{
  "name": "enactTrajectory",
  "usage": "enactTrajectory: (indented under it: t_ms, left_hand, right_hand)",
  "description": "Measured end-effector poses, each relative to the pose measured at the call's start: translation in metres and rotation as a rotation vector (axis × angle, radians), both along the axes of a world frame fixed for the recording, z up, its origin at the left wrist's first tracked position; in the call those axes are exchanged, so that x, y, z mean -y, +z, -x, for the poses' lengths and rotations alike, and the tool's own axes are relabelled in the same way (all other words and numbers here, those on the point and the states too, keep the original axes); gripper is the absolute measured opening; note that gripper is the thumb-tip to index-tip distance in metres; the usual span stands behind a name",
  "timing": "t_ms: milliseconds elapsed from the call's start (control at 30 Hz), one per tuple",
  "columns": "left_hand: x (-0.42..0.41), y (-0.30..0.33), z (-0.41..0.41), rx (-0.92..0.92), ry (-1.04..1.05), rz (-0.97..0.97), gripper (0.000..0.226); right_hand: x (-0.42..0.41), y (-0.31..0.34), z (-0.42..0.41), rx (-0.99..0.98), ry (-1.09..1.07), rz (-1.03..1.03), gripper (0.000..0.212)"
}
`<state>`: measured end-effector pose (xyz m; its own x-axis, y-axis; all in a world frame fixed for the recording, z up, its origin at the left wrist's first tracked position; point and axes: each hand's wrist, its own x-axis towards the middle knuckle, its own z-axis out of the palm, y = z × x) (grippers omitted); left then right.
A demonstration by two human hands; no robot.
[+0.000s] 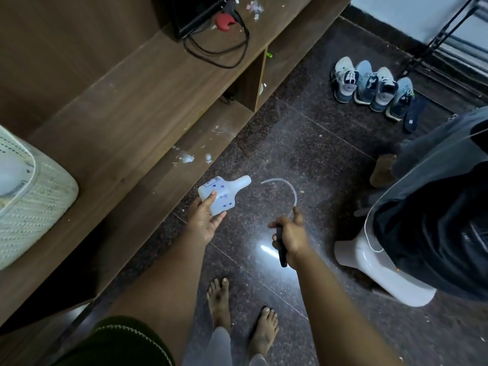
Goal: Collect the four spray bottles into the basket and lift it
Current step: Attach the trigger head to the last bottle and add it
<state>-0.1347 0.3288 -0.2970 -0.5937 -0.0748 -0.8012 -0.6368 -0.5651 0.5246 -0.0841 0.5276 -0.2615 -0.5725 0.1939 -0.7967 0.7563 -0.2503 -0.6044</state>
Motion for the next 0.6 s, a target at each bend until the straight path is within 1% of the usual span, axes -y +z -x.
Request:
enactTrajectory:
  t_ms: [133, 233, 367, 600]
  left_hand:
    - [0.002, -0.004, -0.002, 0.012, -0.015, 0.034, 0.039]
    - [0.002, -0.008, -0.001, 0.025, -0.009, 0.039, 0.047]
    - [0.001, -0.012, 0.000, 0.024, -0.013, 0.037, 0.048]
    - [0.002, -0.017, 0.004, 0.024, -0.036, 0.052, 0.045]
  right_hand:
    - [0.000, -0.002, -0.009, -0.007, -0.027, 0.070, 0.067]
    - [0.000, -0.002, -0.006, -0.006, -0.002, 0.091, 0.066]
    - [0.002, -0.002, -0.001, 0.015, 0.029, 0.122, 0.062]
    - [-0.007, -0.001, 0.011, 0.098, 0.185, 0.140, 0.051]
